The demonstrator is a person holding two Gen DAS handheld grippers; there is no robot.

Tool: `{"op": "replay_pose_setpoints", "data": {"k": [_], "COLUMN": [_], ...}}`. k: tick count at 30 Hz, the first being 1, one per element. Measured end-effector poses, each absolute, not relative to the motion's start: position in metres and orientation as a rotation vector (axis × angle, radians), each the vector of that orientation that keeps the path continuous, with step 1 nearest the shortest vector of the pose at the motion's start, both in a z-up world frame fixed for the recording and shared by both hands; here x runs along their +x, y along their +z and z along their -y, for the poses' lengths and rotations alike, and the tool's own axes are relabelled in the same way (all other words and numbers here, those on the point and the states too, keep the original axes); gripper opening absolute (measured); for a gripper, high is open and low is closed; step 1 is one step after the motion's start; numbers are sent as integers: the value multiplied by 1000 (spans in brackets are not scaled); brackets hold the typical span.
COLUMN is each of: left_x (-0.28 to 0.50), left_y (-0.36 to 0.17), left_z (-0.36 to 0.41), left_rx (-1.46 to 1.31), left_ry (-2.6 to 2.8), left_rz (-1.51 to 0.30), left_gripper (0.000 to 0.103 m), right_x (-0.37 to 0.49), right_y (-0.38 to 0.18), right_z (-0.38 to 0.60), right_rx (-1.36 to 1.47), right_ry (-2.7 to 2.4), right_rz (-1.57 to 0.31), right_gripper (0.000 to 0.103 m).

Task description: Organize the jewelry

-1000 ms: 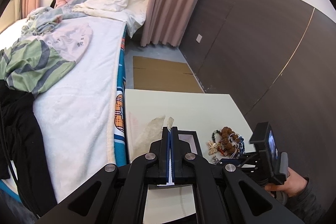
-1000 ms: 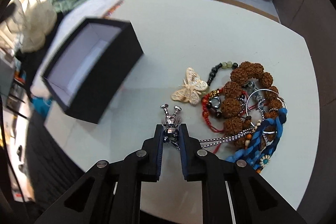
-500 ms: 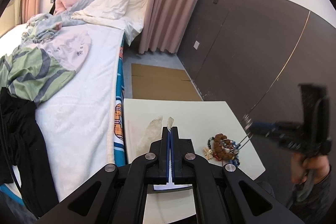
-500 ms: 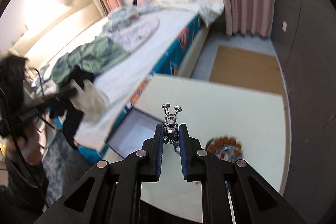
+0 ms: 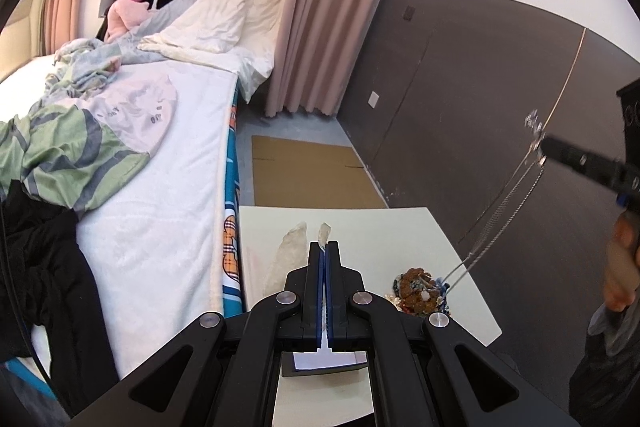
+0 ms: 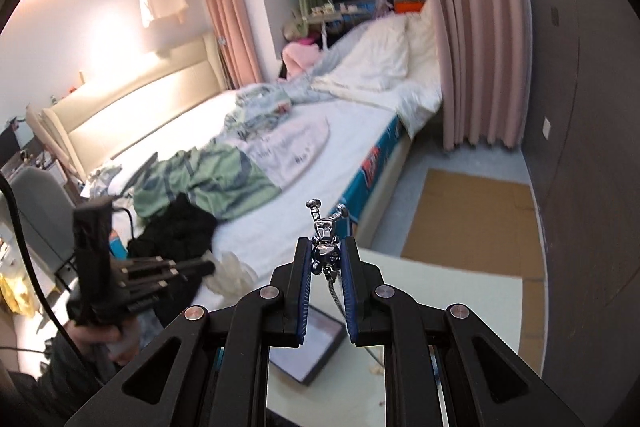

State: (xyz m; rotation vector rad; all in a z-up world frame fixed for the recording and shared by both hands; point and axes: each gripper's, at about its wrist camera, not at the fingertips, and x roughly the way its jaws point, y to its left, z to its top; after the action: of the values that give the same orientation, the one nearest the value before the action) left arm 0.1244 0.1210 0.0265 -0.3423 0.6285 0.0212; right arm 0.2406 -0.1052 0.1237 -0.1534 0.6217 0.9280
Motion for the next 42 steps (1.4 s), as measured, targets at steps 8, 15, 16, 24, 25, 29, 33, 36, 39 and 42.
{"op": "replay_pose_setpoints", "data": {"k": [8,15,16,24,25,29,33,36,39,42], "left_x": [118,113,112,109,109,108,110,112,115,118], "left_y": [34,36,36,34,34,32,29,27,24,21], "left_z": [-128,-136,-137,-143,-142,-143,-142,-142,-140,-140], "left_rx": [-343,-351,-352,-366,-367,-371,-374,-374,-375,-374], "left_ry": [37,52,54,70,70,72,69,65,59,56], "left_rz": [-607,-597,-596,-593,-593,-598,-605,-612,-621,-629], "left_gripper": [0,0,0,0,0,0,0,0,0,0], "right_x": [227,221,219,213,215,222,230,236,242,249], "right_y": [161,180,181,172,165,142,115,97,80,60], "right_z": [84,74,73,55,50,43,38,38,37,36], "right_rx": [-142,-121,-119,-139,-144,-168,-172,-162,-154,-147], "right_ry": [962,979,987,1023,1029,1030,1022,1017,1011,1001], "right_rz": [-522,-467,-465,-479,-497,-552,-614,-657,-695,-737], "right_gripper": [16,16,16,16,16,16,16,16,16,16]}}
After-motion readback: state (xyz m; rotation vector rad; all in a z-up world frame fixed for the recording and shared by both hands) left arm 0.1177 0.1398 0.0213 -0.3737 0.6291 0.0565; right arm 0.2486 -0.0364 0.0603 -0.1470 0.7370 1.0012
